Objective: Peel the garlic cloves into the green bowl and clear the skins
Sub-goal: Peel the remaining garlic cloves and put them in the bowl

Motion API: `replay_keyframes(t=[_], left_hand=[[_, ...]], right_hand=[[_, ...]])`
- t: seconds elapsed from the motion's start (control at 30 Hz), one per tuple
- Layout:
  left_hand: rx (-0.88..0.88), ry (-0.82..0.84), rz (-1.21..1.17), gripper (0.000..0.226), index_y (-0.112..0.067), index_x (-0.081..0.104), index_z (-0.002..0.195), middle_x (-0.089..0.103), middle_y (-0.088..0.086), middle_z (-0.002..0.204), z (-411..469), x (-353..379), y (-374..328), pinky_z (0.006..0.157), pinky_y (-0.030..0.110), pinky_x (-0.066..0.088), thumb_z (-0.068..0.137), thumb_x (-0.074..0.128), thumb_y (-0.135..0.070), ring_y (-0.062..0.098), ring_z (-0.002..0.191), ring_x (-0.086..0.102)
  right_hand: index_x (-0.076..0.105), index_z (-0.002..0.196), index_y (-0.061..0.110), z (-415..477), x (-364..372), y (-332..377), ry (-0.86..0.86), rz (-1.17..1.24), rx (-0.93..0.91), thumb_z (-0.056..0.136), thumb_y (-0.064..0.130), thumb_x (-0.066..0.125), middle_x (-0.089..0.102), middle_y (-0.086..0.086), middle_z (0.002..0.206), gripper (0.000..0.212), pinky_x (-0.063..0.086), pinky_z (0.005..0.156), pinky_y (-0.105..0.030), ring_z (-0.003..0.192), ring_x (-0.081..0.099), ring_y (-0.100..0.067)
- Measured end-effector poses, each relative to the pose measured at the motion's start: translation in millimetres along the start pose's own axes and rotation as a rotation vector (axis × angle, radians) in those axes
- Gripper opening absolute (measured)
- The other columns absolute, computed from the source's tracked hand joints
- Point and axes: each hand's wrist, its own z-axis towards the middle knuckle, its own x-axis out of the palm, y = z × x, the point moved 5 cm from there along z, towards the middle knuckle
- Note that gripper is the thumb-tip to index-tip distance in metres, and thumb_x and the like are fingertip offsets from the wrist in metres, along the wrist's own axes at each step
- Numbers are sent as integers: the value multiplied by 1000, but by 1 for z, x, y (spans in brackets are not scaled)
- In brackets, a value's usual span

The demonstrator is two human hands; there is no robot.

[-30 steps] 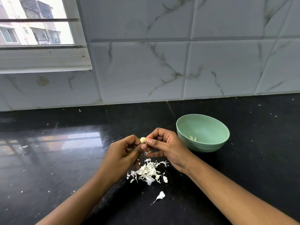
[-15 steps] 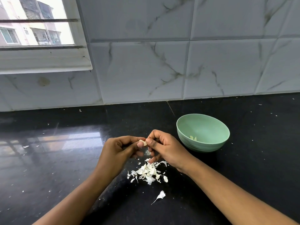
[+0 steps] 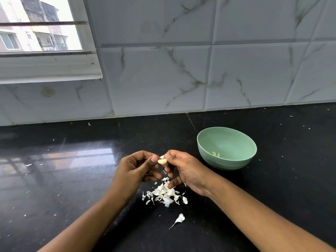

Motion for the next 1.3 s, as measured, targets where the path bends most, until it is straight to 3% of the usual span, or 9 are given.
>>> replay_keyframes(t=[0.13, 0.2, 0.33, 0.47, 0.57, 0.7, 0.8, 1.03, 1.3], left_hand=[[59, -38, 166, 41, -11, 52, 72, 53, 1, 60, -3, -1, 1, 50, 31, 49, 88, 54, -48, 21, 49, 61], [171, -23, 363, 35, -24, 54, 73, 59, -1, 64, -5, -1, -3, 53, 36, 50, 82, 61, -57, 25, 53, 62], [356, -51, 498, 15, -31, 69, 83, 71, -15, 78, -10, 1, -15, 58, 31, 56, 70, 73, -37, 14, 59, 67], [336, -65, 401, 12, -21, 74, 81, 74, -10, 77, -9, -1, -16, 62, 29, 59, 70, 73, -26, 10, 61, 70], [301, -23, 322, 13, -23, 74, 84, 75, -4, 76, -7, 0, -16, 61, 25, 58, 73, 68, -21, 13, 58, 70], [314, 11, 331, 17, -23, 72, 91, 73, 0, 72, -7, 1, -16, 63, 25, 58, 78, 63, -18, 16, 59, 69], [276, -4, 248, 17, -20, 73, 91, 74, 4, 73, -7, 2, -15, 65, 28, 59, 77, 64, -16, 18, 62, 70], [118, -108, 2, 12, -8, 72, 84, 74, 10, 71, 1, -8, -8, 59, 20, 55, 76, 65, -3, 15, 62, 70], [11, -101, -122, 9, -4, 70, 84, 72, 10, 65, 2, -3, 5, 56, 17, 55, 77, 63, -2, 11, 58, 68]], right_hand=[[52, 81, 13, 0, -1, -1, -26, 36, 16, 100, 21, 41, 46, 1, 67, 24, 47, 43, -21, 54, 42, -5], [53, 79, 13, 0, -1, -1, -41, 28, 23, 101, 21, 41, 46, 1, 67, 25, 46, 43, -20, 53, 42, -5], [57, 77, 15, -1, 1, -1, -46, 5, 34, 101, 21, 41, 51, 3, 63, 30, 45, 42, -19, 53, 42, -5], [57, 76, 14, -2, 3, -2, -43, -45, 43, 101, 23, 40, 45, 3, 62, 32, 44, 42, -18, 50, 40, -4], [54, 91, 9, -1, 3, -3, -50, -48, 68, 102, 23, 38, 42, 4, 59, 25, 41, 40, -17, 46, 37, -3], [52, 71, 12, -2, 2, -1, -56, -4, 87, 102, 24, 36, 40, 3, 56, 36, 38, 38, -17, 44, 34, -5], [49, 73, 12, -2, 1, 0, -43, -10, 76, 102, 25, 38, 41, 3, 55, 33, 39, 38, -18, 44, 35, -5], [58, 91, 8, 1, -6, 5, -84, -130, -134, 94, 16, 56, 60, -4, 76, 9, 56, 52, -24, 59, 58, -10], [67, 84, 8, 2, -12, 9, -158, -167, -269, 82, 2, 68, 68, -7, 68, 6, 57, 60, -23, 58, 65, -11]])
